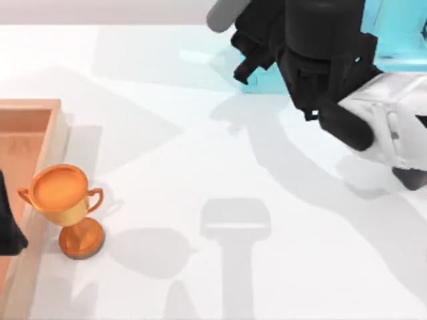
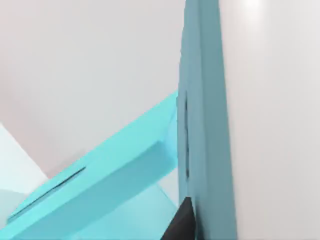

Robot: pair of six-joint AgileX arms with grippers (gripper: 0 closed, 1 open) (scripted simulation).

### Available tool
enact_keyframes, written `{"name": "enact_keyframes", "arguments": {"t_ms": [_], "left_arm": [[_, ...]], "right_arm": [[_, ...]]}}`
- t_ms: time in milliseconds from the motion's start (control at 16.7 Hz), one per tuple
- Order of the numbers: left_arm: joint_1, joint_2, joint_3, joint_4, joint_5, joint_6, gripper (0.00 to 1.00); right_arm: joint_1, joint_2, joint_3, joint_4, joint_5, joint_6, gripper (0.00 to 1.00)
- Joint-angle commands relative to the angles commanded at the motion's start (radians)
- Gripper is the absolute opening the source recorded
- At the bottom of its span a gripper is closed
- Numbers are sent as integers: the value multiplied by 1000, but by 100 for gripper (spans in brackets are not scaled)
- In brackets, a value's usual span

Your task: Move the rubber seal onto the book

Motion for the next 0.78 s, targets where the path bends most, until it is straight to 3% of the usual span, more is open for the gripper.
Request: {"name": "enact_keyframes", "arguments": {"t_ms": [420, 780], "left_arm": [[0, 0, 0, 0, 0, 0, 100], [0, 0, 0, 0, 0, 0, 100]], "right_arm": [[225, 249, 74, 21, 208, -299, 0], [306, 381, 94, 0, 285, -392, 0]]}}
